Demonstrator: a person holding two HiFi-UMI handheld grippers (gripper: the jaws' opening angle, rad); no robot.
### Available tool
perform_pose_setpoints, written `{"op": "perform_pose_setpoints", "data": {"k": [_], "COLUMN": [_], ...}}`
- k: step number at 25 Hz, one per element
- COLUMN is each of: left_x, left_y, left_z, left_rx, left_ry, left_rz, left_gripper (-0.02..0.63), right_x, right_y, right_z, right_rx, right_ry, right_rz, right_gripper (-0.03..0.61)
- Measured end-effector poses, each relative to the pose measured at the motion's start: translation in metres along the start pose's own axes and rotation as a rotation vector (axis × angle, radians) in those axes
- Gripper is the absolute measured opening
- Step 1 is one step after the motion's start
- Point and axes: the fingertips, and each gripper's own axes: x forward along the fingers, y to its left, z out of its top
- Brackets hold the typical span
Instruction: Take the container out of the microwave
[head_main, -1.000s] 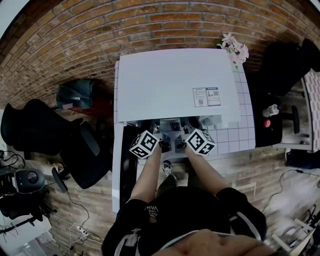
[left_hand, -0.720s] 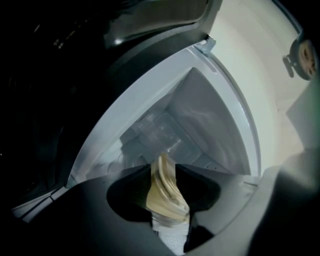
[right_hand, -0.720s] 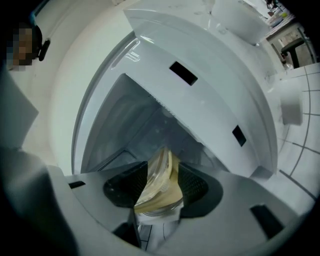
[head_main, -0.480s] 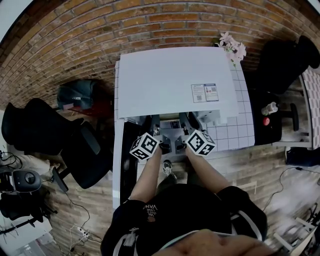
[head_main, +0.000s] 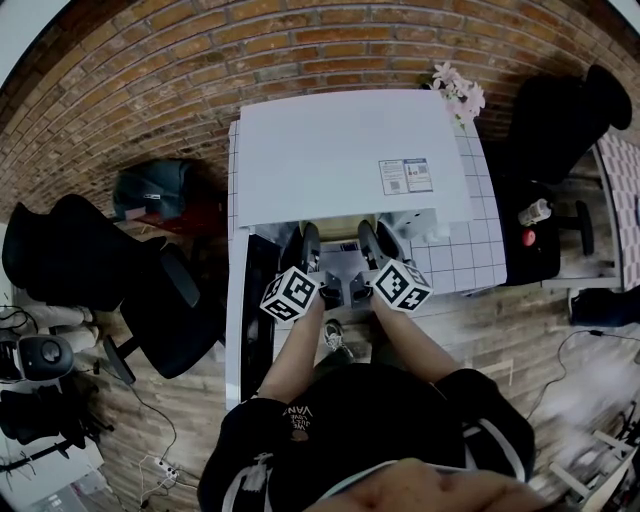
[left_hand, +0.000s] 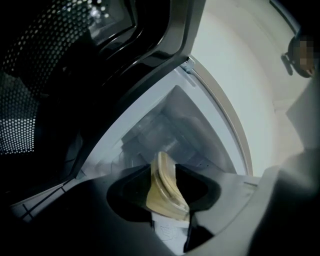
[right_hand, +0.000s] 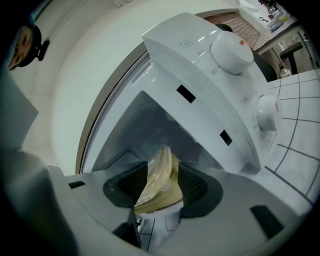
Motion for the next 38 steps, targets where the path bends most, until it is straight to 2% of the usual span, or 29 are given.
{"op": "perform_pose_setpoints", "data": {"k": [38], "left_x": [-0.057], "left_y": [-0.019], "left_z": [-0.011], "left_rx": [0.019], "left_ry": [0.032], "left_rz": [-0.076], "left_gripper": [0.158], "right_x": [-0.067], "right_y": [0.013], "right_z": [-0.012], "right_rx": [0.013], "right_ry": [-0.065], "right_rz": [-0.023], "right_gripper": [0.186]}}
